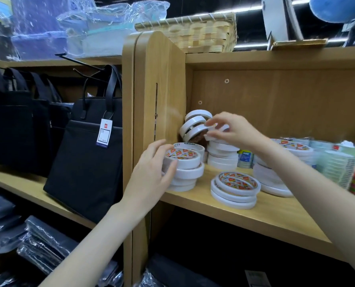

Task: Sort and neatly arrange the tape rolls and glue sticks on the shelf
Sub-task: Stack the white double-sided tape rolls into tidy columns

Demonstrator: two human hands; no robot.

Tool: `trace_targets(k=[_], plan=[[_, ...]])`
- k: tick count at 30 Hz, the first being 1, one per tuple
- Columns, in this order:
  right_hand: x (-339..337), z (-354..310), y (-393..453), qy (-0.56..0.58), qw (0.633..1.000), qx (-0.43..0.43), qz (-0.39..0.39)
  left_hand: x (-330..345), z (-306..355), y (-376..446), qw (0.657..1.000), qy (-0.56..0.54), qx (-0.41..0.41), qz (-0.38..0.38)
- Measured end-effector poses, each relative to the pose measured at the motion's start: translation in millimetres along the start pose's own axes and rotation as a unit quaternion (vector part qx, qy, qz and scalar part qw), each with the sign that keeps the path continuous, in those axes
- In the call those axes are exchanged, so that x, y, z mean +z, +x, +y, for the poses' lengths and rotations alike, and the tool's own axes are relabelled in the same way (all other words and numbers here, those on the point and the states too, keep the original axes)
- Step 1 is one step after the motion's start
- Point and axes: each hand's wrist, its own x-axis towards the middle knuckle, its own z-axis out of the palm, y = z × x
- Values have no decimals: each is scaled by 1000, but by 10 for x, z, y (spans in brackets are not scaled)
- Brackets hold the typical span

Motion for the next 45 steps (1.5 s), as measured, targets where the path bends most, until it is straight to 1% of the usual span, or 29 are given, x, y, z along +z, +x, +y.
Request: trace_targets(k=[1,2,4,6,7,8,9,11,15,19,22,27,29,34,37,39,41,43,45], plan=[[-59,51,129,-51,999,5,13,-26,25,86,1000,1,2,-11],[-102,105,262,-101,995,15,3,-36,45,185,1000,7,1,-31],[-144,203,474,-179,980,46,-67,-24,87,414,995,33,-4,-92],[-159,293,582,-245,954,71,-155,20,138,635,984,71,-9,-162],[-156,316,594,-267,942,82,-185,45,163,727,978,84,-10,-192],[-141,342,592,-279,935,90,-200,69,182,805,972,91,-12,-216],[-121,358,577,-285,933,90,-199,94,194,870,968,92,-14,-233],[-91,395,560,-280,941,76,-172,145,189,965,965,80,-19,-248],[-178,477,500,-196,971,64,-123,252,135,1024,957,70,-42,-280],[-380,474,435,-152,982,51,-104,342,26,1086,931,106,-62,-344],[-513,456,411,-145,985,52,-74,400,-61,1166,908,120,-85,-392],[-615,442,363,-155,984,71,-46,407,-78,1201,907,120,-91,-394],[-641,435,305,-138,987,70,-36,397,-104,1213,905,135,-90,-393],[-648,321,171,-80,996,29,-27,344,-86,1220,896,168,-102,-399],[-632,250,132,-39,998,16,-41,270,-29,1198,910,149,-92,-377],[-609,203,90,-2,998,10,-61,170,15,1154,935,112,-69,-329],[-580,181,25,24,994,10,-102,57,84,1041,955,54,-53,-288],[-558,145,-61,34,987,20,-157,-21,173,905,950,32,-49,-305],[-502,102,-128,-10,974,26,-225,-19,200,846,934,51,-63,-349]])
